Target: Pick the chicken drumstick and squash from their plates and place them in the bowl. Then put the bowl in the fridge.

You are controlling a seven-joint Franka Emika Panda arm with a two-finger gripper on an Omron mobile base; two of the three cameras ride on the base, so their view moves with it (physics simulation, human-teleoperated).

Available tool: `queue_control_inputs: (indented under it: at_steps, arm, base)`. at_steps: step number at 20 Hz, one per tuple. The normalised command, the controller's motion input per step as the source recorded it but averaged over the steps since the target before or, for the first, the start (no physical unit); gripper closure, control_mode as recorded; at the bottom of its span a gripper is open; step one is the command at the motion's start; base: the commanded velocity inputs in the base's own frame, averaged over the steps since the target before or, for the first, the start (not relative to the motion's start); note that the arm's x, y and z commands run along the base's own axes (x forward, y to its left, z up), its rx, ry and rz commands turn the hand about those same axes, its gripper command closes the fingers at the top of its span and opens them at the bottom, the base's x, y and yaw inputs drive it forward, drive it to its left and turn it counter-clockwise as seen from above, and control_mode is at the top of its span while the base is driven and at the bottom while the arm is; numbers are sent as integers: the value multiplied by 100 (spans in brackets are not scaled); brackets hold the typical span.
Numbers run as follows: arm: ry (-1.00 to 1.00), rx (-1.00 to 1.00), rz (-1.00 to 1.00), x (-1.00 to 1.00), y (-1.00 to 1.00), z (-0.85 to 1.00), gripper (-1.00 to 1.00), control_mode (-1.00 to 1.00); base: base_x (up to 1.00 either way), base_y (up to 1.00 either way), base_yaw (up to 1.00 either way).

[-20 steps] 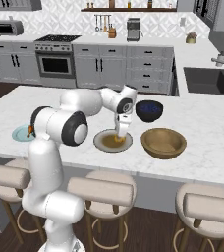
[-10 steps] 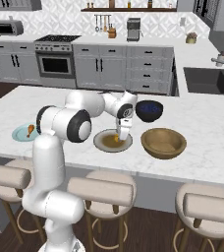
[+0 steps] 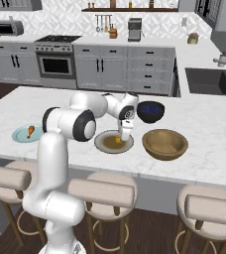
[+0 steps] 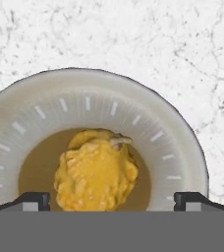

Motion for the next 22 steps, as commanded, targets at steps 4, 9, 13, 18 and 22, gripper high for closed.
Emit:
queue_control_inputs:
  at_steps: [4, 9, 13, 18, 22]
  arm:
    - [-4, 0, 0, 9, 0, -22, -100, -100]
    - [-1, 0, 0, 0, 0, -31, -100, -100]
    - [0, 0, 0, 0, 2, -39, -100, -100]
    - [0, 0, 0, -1, 3, -25, 100, -100]
    - [-7, 0, 0, -46, 5, 2, 100, -100]
  base:
    - [0, 0, 0]
    - [0, 0, 0]
    - [0, 0, 0]
    - [0, 0, 0]
    - [0, 0, 0]
